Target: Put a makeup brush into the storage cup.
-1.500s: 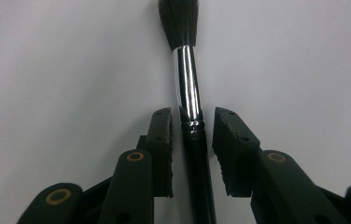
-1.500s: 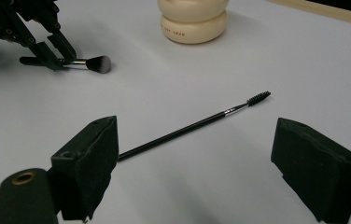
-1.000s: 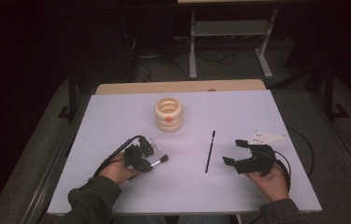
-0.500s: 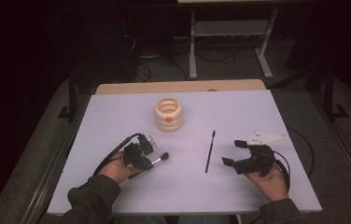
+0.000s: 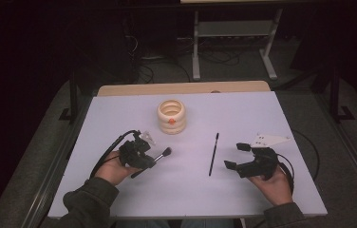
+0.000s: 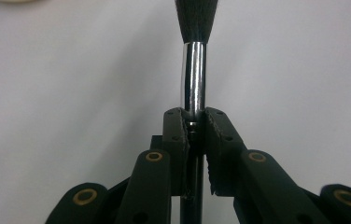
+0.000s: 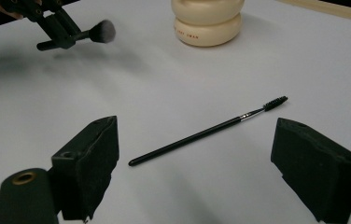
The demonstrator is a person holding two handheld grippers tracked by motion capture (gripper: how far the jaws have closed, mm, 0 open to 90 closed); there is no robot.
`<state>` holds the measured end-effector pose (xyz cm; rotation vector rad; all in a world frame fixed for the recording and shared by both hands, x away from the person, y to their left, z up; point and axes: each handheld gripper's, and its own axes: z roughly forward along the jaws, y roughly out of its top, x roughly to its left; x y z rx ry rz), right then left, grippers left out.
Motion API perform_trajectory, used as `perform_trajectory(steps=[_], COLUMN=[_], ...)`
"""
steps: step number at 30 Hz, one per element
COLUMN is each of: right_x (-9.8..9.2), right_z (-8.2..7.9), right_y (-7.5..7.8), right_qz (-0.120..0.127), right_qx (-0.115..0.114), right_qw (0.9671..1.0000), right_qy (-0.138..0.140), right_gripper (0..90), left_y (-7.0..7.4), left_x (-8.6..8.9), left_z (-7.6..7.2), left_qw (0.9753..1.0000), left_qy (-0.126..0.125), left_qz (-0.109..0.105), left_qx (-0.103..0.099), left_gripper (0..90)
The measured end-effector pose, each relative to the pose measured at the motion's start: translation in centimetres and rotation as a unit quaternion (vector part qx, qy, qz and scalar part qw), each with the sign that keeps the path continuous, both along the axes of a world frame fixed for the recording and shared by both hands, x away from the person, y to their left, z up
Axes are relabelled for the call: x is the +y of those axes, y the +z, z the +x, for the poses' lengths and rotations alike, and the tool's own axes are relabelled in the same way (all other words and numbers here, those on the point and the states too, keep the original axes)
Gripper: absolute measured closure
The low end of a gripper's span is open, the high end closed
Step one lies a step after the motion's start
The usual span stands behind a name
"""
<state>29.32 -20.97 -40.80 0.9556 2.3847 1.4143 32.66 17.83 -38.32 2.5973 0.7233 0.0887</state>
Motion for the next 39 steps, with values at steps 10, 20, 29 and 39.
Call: perform_trajectory(steps=[10,20,29,39], right_x=[0.9,2.5,3.3,4.5], right_z=[0.1,0.3,0.7,1.4], right_y=[0.4,1.0,1.8,2.6], right_qz=[-0.003,-0.007,-0.009,-0.006], right_qx=[0.011,0.017,0.016,0.023], right_qw=[0.9997,0.9983,0.9974,0.9961], right_qy=[0.021,0.055,0.07,0.085], right_gripper=[15.1,15.0,15.0,15.1], left_y=[1.3,2.1,2.4,2.9], left_x=[0.7,1.1,1.4,1.7], left_z=[-0.5,-0.9,-1.0,-1.1], left_qw=[0.999,0.9981,0.997,0.995], left_qy=[0.003,-0.008,-0.006,-0.008], left_qz=[-0.041,-0.054,-0.071,-0.093], left_qx=[-0.015,-0.027,-0.032,-0.036], left_gripper=[79.3,79.3,79.3,79.3])
